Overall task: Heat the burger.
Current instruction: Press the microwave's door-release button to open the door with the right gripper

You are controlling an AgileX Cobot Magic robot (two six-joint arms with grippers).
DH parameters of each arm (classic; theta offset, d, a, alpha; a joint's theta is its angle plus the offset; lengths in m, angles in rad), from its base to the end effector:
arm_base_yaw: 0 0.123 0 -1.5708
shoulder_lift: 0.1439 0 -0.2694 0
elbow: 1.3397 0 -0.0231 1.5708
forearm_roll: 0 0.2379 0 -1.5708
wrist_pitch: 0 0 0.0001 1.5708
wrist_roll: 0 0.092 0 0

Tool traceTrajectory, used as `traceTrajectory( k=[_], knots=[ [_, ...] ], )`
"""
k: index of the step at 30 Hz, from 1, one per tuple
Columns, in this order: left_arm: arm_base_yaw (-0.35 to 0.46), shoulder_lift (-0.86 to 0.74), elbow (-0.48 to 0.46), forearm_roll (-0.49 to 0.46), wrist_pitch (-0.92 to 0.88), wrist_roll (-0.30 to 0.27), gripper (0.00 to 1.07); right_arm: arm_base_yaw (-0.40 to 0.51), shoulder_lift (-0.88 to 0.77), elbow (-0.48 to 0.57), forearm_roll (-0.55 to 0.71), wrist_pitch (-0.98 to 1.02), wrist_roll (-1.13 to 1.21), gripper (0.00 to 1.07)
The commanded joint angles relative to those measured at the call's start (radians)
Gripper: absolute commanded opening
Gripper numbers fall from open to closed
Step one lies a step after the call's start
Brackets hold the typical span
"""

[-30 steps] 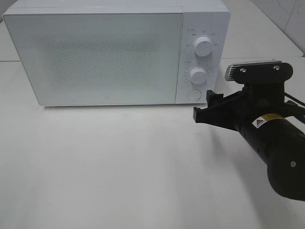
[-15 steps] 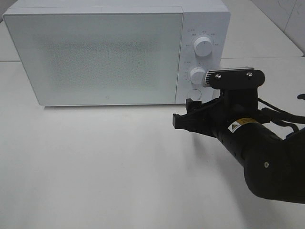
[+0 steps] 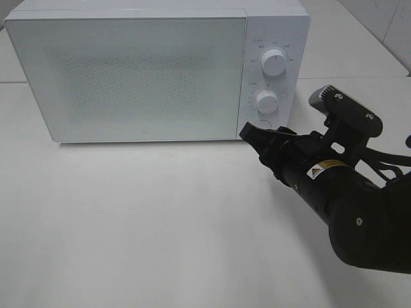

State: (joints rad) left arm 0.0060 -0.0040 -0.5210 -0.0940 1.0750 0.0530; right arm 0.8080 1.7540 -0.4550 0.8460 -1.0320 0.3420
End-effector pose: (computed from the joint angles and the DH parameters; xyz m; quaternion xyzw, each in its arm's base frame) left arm -0.0032 -0.0076 0.2753 0.0227 0.8492 -0.0314 0.5267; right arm 0.2205 0.1452 0.1376 0.2154 0.7706 0.2040 0.5640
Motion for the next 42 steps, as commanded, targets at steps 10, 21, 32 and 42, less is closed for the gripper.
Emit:
traceTrajectory(
  k=[10,21,32,42],
  knots=[
    [0.003,-0.006,-0.002,0.002,-0.007,-0.006,1.0,0.004,-0.003,-0.007,-0.002,-0.107,0.58,0.18],
    [0.003,-0.006,-0.002,0.002,-0.007,-0.006,1.0,0.004,-0.003,-0.007,-0.002,-0.112,0.841,0.0],
    [0.003,-0.006,-0.002,0.001,-0.008,-0.006,1.0,-0.035,0.053,-0.042,-0.013,-0.098,0.871,0.0],
    [0.003,-0.006,-0.002,0.002,-0.008,-0.006,1.0,-0.059,0.142,-0.109,-0.032,-0.077,0.878,0.0]
  ],
)
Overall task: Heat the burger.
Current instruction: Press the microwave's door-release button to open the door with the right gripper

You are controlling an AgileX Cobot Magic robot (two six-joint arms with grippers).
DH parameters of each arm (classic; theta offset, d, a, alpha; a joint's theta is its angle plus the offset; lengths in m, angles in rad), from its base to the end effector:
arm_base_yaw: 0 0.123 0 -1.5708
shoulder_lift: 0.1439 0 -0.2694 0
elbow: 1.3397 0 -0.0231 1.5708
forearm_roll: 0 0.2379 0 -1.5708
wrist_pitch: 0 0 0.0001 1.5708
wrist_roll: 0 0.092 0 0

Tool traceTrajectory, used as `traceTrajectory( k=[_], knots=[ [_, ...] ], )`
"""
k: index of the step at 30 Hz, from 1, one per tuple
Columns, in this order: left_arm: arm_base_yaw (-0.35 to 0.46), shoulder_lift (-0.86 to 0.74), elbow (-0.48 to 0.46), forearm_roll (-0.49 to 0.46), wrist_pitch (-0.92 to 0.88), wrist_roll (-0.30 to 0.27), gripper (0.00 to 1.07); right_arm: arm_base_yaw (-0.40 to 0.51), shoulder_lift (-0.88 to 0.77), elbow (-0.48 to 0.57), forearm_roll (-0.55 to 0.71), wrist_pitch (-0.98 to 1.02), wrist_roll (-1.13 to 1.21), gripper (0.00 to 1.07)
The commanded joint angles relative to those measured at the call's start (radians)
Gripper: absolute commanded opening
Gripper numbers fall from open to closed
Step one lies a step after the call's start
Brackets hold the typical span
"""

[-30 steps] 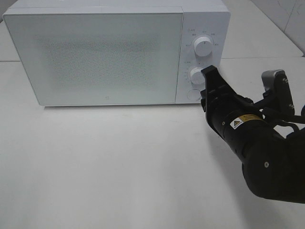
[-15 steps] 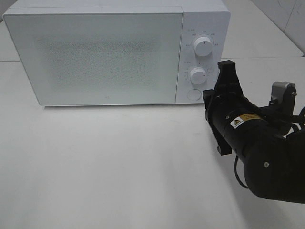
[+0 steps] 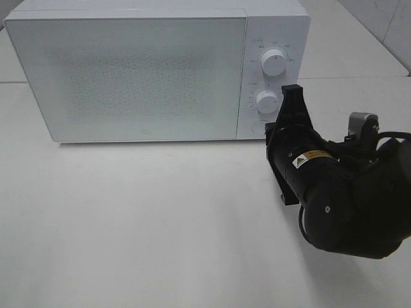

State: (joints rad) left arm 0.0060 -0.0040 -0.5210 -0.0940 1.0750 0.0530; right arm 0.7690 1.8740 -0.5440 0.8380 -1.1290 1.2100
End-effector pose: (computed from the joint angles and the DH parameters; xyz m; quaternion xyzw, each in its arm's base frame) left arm -0.0032 -0.0076 0.2753 0.0227 0.8492 -0.0314 0.5267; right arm 0.2444 0.1505 0.1287 0.5147 0.5832 0.4212 0.4665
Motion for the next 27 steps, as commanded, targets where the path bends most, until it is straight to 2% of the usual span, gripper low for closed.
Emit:
traceTrajectory(
  k=[1,8,27],
  knots=[
    [0.003,-0.006,-0.002,0.002,-0.008,-0.006,1.0,-0.029,0.03,-0.026,-0.028,0.027,0.014,0.0],
    [0.003,-0.006,-0.002,0.002,-0.008,-0.006,1.0,-0.078,0.06,-0.063,-0.058,0.059,0.013,0.0],
    [0.003,-0.006,-0.002,0.002,-0.008,-0.006,1.0,-0.135,0.177,-0.175,-0.083,0.087,0.012,0.0]
  ],
)
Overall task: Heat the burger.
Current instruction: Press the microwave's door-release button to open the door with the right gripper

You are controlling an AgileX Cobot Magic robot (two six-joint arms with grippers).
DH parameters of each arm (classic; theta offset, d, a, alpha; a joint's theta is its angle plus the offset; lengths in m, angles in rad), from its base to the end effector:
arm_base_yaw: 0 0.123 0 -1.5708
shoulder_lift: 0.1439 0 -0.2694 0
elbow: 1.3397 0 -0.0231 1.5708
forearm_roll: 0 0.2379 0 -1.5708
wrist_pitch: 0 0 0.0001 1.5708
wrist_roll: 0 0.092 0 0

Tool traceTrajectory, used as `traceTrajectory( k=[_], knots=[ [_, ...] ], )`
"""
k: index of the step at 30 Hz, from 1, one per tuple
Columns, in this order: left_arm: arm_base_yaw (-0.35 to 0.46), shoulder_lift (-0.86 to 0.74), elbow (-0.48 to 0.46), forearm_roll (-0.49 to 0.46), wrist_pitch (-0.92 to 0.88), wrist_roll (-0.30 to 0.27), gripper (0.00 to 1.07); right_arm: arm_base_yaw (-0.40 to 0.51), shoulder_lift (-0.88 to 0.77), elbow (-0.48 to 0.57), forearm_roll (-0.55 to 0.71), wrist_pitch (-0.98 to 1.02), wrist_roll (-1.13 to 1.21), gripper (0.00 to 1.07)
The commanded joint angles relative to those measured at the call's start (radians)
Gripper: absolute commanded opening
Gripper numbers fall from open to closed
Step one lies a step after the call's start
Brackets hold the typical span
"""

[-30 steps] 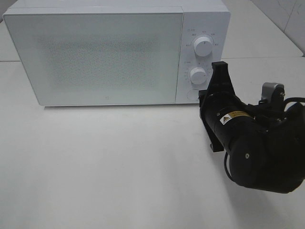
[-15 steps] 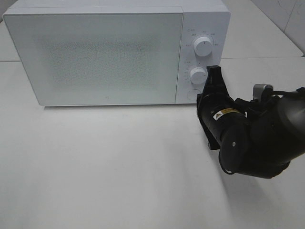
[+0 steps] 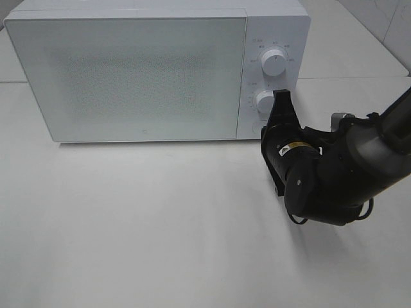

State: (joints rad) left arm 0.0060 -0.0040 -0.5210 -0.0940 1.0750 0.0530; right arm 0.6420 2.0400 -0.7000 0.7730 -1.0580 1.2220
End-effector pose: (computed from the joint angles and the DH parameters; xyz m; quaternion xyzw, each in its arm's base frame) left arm -0.0032 -0.0076 0.2753 0.0227 0.8492 -0.0314 0.5267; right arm 0.2898 0.1468 0.0996 0.5414 0.5852 0.3909 0.4601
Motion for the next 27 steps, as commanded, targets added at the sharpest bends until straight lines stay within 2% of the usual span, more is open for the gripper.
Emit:
traceTrajectory(
  k=[1,8,15,27],
  knots=[
    [0.003,-0.006,-0.002,0.002,-0.008,-0.006,1.0,-0.008,0.023,-0.032,-0.015,0.018,0.002,0.0],
    [0.003,-0.006,-0.002,0.001,-0.008,-0.006,1.0,-0.011,0.043,-0.063,-0.007,0.033,0.007,0.0],
    [0.003,-0.006,-0.002,0.002,-0.008,-0.006,1.0,-0.058,0.046,-0.116,-0.013,0.078,0.001,0.0],
    [0.003,-0.006,-0.002,0.002,-0.008,-0.006,1.0,-0.067,0.096,-0.132,-0.015,0.077,0.042,0.0]
  ],
)
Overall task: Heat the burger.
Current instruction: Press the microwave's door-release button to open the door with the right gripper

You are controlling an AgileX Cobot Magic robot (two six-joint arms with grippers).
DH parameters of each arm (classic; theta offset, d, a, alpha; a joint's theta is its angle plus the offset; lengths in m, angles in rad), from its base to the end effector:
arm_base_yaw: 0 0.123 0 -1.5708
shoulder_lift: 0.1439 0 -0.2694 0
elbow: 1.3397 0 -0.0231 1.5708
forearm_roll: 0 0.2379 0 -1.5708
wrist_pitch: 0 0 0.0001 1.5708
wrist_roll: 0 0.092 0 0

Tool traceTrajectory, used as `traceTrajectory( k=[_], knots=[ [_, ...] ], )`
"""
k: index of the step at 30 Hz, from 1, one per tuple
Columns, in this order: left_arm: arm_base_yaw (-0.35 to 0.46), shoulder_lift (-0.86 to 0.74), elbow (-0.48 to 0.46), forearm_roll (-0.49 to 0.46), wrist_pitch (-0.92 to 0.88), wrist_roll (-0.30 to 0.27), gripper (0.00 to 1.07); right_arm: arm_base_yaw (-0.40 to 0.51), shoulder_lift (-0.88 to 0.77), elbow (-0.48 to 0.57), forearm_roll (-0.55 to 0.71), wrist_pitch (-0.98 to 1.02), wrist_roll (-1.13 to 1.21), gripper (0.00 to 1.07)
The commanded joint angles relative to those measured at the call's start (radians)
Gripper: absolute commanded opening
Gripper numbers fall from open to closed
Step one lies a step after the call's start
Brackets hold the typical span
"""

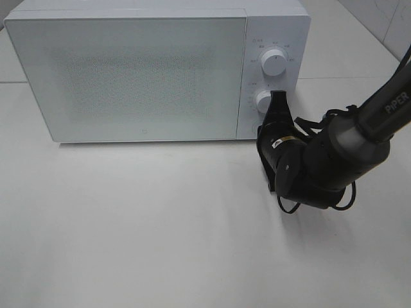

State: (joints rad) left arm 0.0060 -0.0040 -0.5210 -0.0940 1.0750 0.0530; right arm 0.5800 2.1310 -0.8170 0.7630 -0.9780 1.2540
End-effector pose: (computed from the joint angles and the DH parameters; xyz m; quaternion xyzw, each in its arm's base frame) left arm -0.0032 -0.0076 0.2753 0.0227 0.8492 -0.0314 0.5267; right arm 0.3180 0.1453 0.0823 0.5761 0.5744 0.3817 0.4387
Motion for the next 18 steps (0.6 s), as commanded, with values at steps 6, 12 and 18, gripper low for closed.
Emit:
traceTrajectory(
  k=[6,12,18],
  knots=[
    [0.003,-0.006,-0.002,0.002,-0.008,-0.006,1.0,-0.005,0.026,-0.055,-0.005,-0.003,0.006,0.0],
    [0.003,-0.006,-0.002,0.002,-0.008,-0.006,1.0,-0.005,0.033,-0.064,0.032,-0.03,-0.017,0.0],
    [0.003,-0.006,-0.002,0.002,-0.008,-0.006,1.0,-0.005,0.033,-0.084,0.029,-0.055,-0.017,0.0]
  ],
)
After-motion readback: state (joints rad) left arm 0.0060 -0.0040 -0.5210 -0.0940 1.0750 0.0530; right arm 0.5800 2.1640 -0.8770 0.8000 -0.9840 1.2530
